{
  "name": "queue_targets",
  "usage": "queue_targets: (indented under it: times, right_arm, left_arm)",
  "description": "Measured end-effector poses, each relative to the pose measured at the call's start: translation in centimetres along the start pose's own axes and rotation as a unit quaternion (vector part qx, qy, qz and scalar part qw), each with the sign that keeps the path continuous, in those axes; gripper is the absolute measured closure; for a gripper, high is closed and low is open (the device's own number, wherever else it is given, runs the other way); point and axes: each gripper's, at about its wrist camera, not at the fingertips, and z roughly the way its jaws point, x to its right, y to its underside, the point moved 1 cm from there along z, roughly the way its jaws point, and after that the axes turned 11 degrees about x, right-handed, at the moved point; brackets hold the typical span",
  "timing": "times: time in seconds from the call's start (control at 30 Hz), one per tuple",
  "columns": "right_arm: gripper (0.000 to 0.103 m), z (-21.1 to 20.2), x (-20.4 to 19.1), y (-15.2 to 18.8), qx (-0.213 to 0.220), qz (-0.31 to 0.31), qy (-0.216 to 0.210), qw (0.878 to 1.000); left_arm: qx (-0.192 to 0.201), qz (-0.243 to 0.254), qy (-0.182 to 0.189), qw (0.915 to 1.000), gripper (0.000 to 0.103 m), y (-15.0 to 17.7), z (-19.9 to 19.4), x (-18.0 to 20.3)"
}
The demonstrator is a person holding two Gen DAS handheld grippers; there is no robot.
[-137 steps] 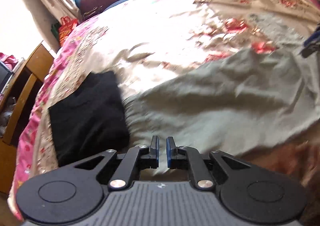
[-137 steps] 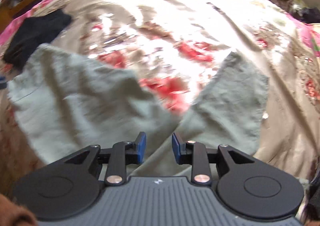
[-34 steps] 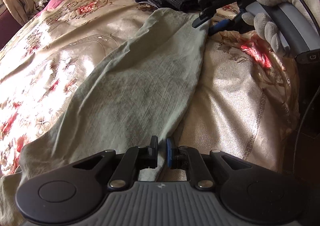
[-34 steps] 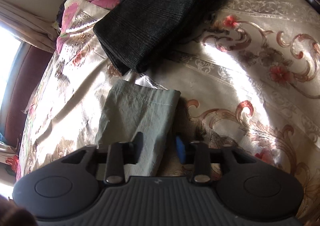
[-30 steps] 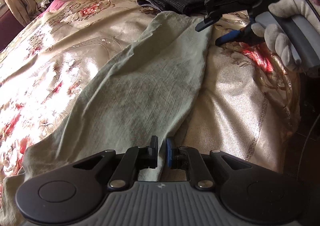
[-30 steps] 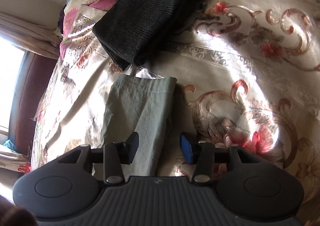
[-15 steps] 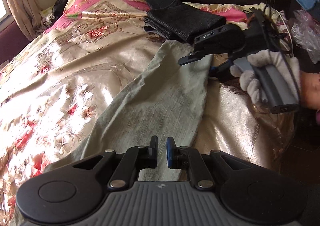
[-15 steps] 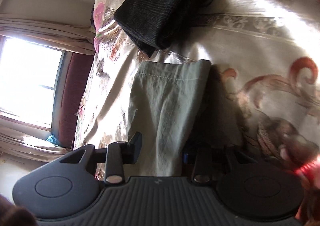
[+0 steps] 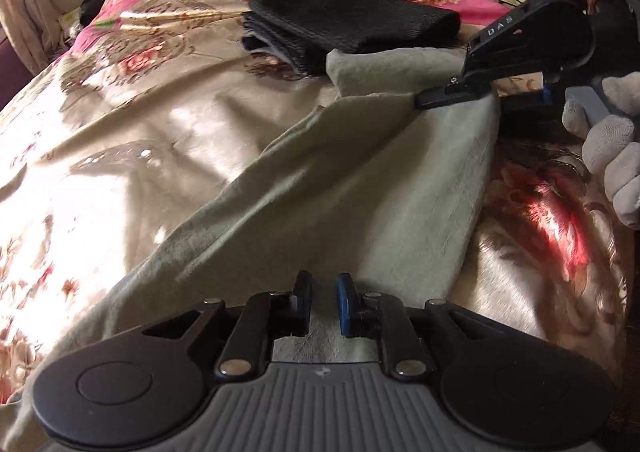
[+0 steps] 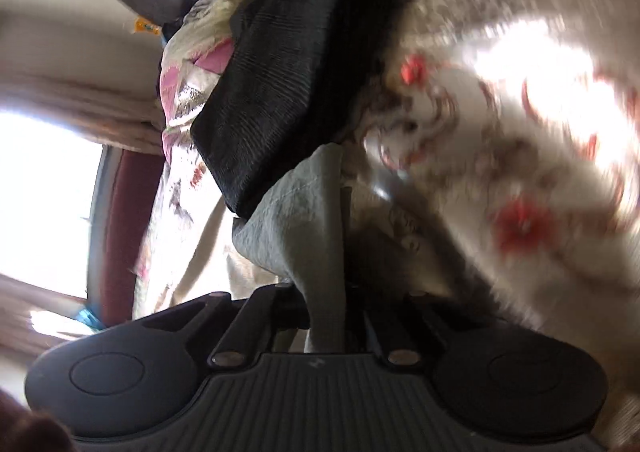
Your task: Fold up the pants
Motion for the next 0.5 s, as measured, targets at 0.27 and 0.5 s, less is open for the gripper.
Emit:
queue_targets:
  times: [0.27,0.5]
  right_arm:
    - [0.094,2.4,0.6,-0.4,-0.04,0.055,-0.026,0.997]
    - [0.098,-3.0,-11.2,3.3,-0.002,-0.071,-0.076,0.995]
  left_arm:
    - [-0.009,-0.076,-0.048,0.9959,0.069,2.0,-3.2,-2.4]
    - [-0.013,-0.13,-0.121,0.984,0.068,7.2,-8.5,-8.1]
